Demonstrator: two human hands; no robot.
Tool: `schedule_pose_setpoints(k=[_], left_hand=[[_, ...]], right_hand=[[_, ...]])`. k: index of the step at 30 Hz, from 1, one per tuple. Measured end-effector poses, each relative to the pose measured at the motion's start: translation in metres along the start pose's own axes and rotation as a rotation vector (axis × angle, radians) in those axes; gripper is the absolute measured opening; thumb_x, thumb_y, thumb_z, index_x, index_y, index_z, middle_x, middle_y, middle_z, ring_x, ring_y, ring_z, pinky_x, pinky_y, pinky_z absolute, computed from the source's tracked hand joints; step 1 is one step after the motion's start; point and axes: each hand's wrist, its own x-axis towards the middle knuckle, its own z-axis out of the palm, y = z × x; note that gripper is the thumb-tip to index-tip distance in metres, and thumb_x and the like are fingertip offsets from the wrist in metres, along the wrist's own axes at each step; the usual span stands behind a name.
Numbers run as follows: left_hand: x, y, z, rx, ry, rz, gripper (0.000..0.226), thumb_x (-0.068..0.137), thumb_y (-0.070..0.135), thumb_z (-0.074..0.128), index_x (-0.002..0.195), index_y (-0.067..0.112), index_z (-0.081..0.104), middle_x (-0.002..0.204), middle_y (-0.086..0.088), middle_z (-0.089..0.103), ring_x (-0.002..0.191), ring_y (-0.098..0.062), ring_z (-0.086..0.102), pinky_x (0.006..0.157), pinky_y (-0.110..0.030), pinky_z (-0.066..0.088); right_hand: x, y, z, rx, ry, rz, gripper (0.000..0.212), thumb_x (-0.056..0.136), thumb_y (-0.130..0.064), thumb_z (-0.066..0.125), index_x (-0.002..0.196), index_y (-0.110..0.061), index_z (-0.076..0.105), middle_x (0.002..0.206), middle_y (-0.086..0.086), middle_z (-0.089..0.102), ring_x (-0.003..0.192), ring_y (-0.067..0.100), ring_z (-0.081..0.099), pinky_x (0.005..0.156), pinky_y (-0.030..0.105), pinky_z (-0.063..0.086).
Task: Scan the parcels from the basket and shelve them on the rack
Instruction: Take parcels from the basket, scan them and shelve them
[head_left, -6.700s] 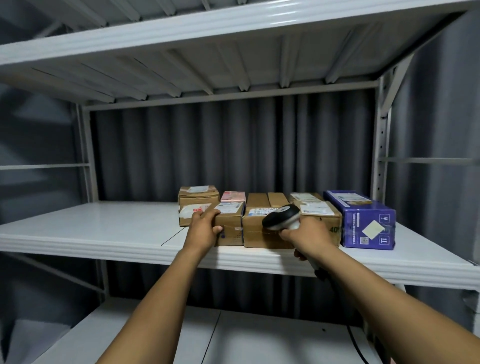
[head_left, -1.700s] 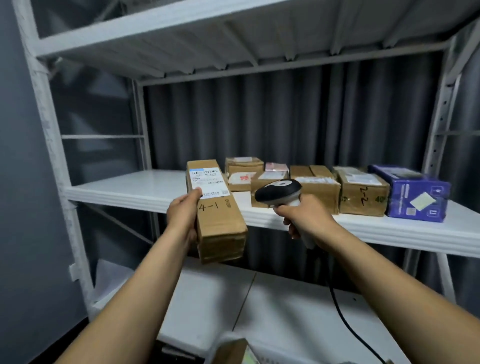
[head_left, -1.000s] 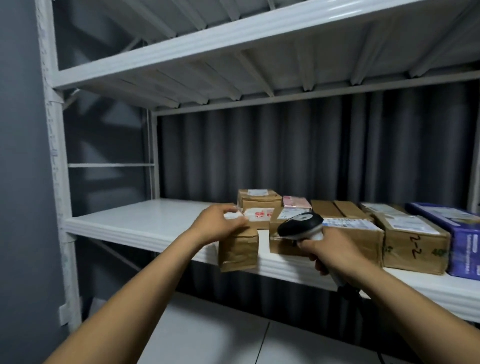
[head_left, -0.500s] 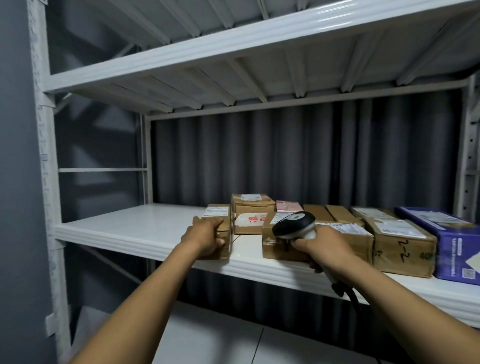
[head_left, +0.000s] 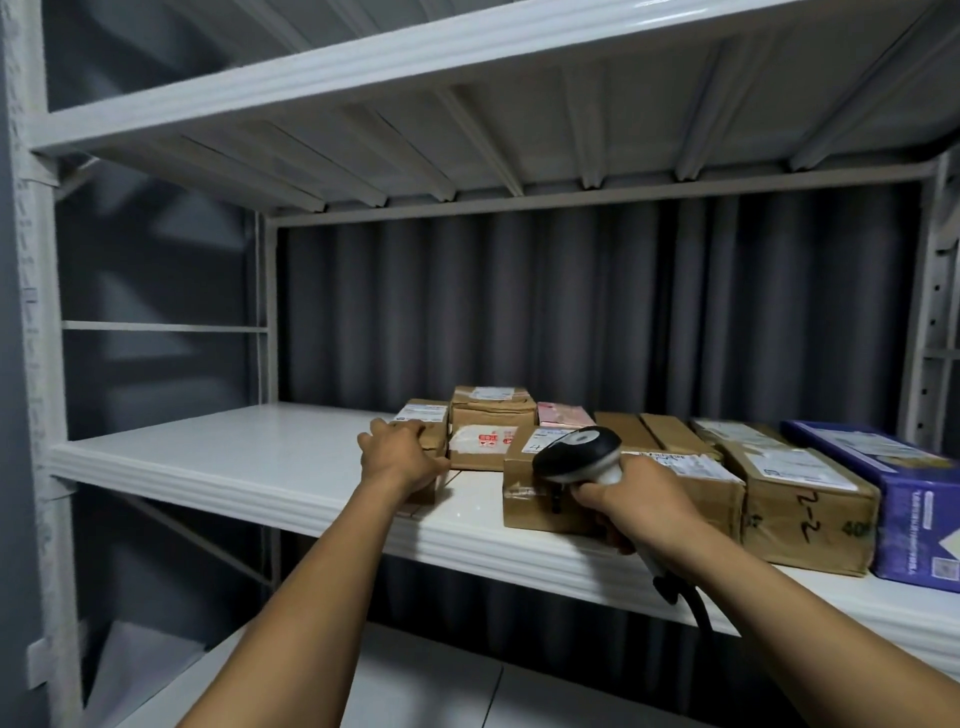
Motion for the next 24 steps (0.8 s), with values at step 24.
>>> schedule_pose_setpoints(k=[24], left_hand=[[-0.085, 0.008, -0.029, 0.200, -0.049, 0.256, 0.062, 0.086, 0.041, 0.063, 0.142, 0.027, 0.041, 0.148, -0.018, 0.030, 0.137, -0.037, 0.022, 0.109, -0.041, 0.031]], right_hand=[[-0.065, -0.004, -0.034, -0.005, -0.022, 0.053, 0.017, 0.084, -0.018, 0.068, 0.085, 0.000, 0.067, 0.060, 0.009, 0.061, 0.045, 0.020, 0.055, 0.039, 0.024, 0.043]])
